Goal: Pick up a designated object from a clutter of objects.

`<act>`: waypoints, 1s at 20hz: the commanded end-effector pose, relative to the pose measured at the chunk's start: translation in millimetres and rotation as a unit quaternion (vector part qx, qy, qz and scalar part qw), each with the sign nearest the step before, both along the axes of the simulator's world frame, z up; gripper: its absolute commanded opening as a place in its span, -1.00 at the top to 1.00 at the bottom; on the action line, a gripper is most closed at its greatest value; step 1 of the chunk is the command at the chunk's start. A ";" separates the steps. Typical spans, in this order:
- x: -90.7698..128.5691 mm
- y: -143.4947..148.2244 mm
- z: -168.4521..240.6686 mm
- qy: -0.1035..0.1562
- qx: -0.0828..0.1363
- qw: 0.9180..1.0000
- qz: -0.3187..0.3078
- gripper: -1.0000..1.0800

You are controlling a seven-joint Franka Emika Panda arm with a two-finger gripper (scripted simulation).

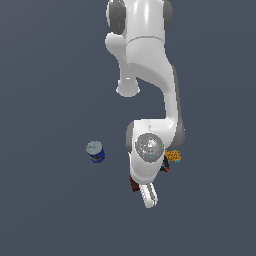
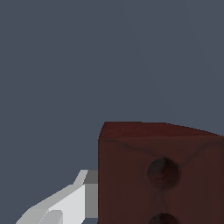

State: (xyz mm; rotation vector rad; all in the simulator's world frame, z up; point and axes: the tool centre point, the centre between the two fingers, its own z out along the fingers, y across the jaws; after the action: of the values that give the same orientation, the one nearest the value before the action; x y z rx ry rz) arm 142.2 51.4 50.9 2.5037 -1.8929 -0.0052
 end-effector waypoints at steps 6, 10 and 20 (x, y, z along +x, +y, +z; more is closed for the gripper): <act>-2.9 -23.5 61.5 -0.002 0.000 1.000 0.000 1.00; -5.7 -41.1 106.1 -0.002 0.001 1.000 -0.001 1.00; -11.5 -84.8 218.4 -0.002 0.001 1.000 -0.001 1.00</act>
State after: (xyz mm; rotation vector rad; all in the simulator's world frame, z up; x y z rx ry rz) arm 131.7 -26.9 251.2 2.5042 -1.8966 -0.0035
